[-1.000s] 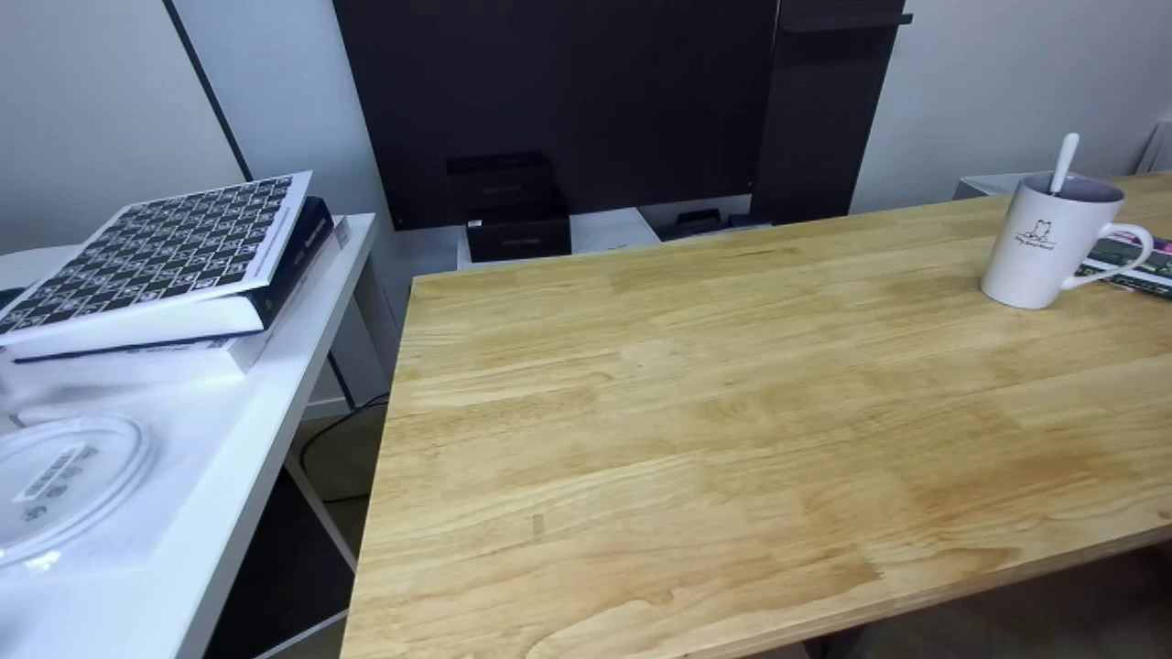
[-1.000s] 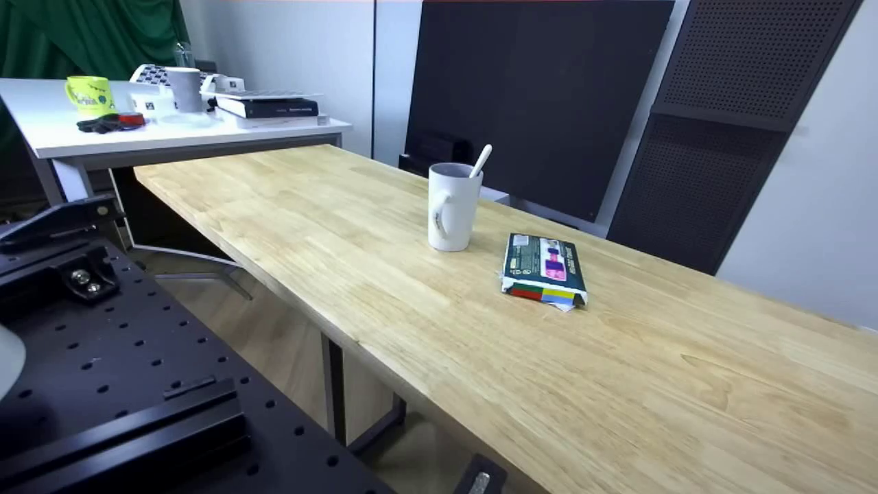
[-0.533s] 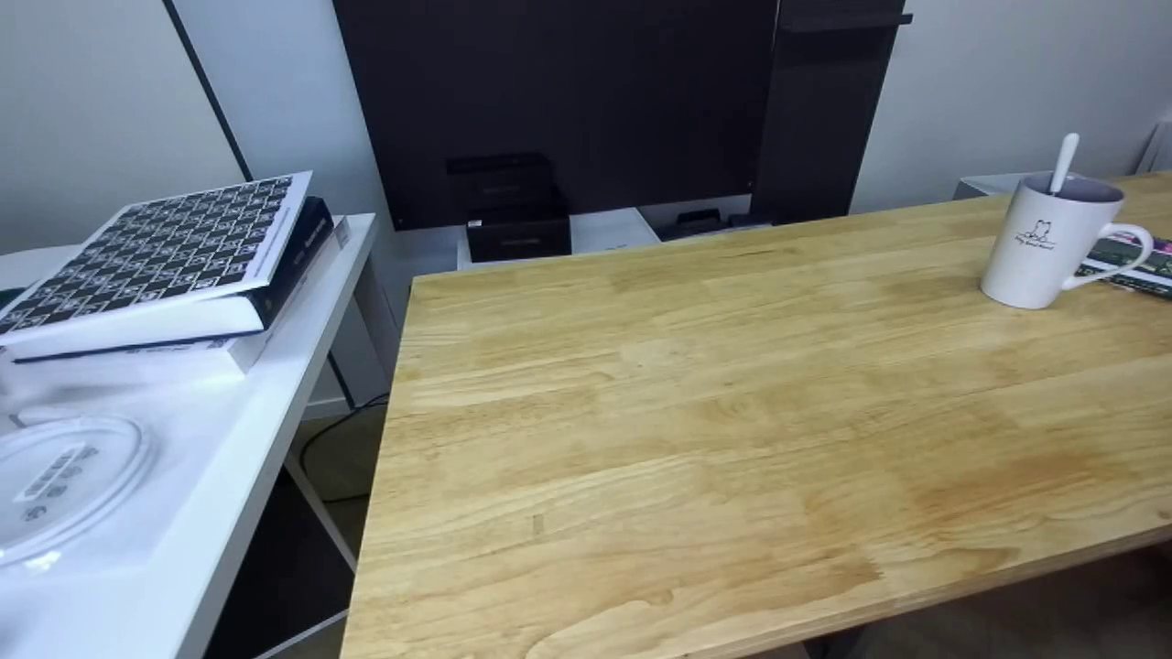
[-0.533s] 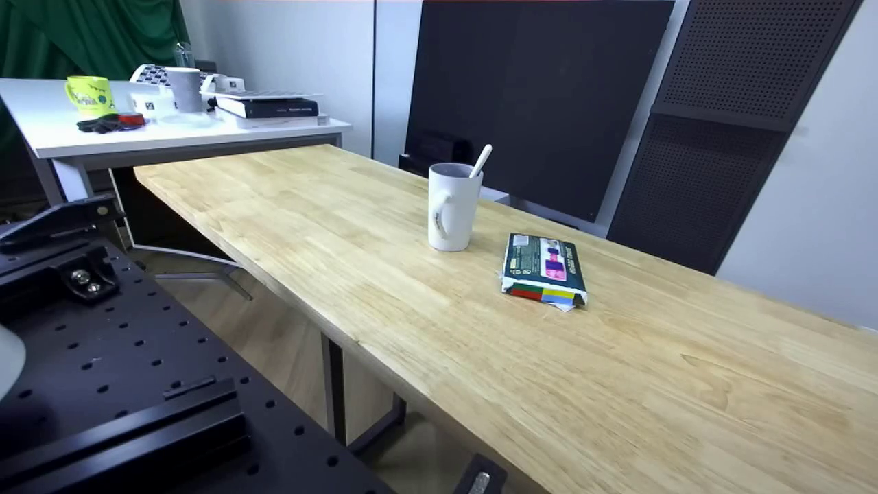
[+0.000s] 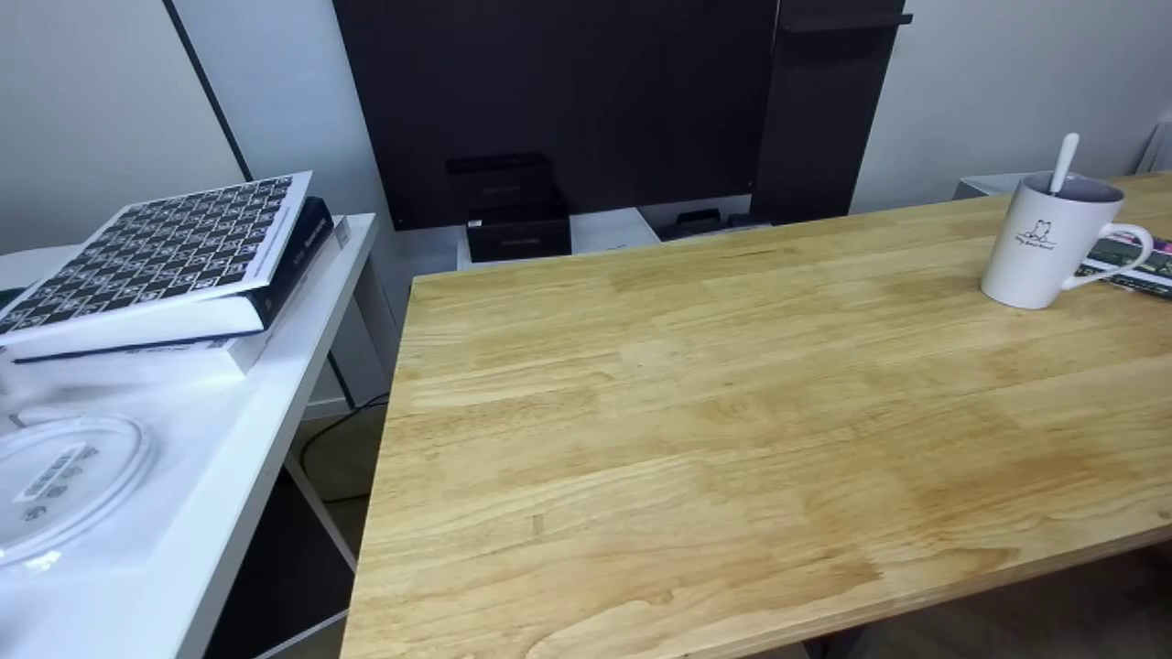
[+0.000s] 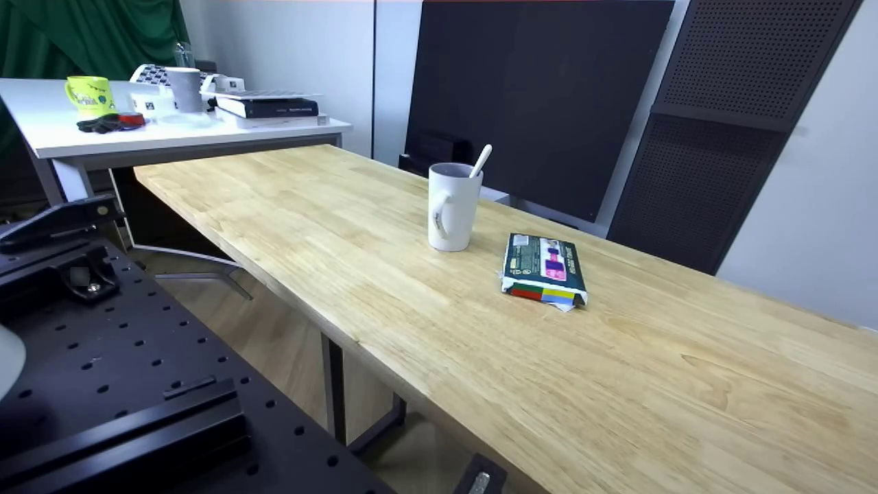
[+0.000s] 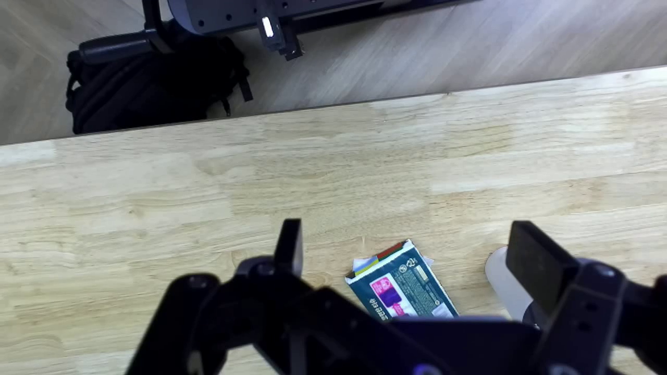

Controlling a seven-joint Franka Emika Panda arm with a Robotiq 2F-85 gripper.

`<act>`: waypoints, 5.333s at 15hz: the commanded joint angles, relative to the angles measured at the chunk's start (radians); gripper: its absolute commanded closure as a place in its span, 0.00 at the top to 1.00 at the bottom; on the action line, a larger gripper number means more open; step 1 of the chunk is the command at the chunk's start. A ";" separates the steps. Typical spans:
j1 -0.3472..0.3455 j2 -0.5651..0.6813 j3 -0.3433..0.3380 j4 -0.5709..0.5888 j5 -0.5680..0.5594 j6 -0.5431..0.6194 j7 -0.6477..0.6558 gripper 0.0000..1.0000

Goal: Put the spoon in the mug on the table

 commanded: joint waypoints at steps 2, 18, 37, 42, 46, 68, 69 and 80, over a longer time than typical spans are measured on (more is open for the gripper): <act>0.034 0.116 0.034 0.051 0.024 0.056 0.030 1.00; 0.145 0.918 0.192 0.836 0.138 -0.056 0.137 1.00; 0.139 1.336 0.272 1.312 0.223 -0.273 0.117 1.00; 0.147 1.343 0.275 1.283 0.222 -0.246 0.118 1.00; 0.158 1.342 0.279 1.255 0.205 -0.236 0.103 1.00; 0.180 1.349 0.279 1.170 0.179 -0.177 0.099 1.00; 0.179 1.351 0.281 1.157 0.182 -0.167 0.099 1.00; 0.213 1.300 0.287 1.062 0.183 -0.141 0.120 1.00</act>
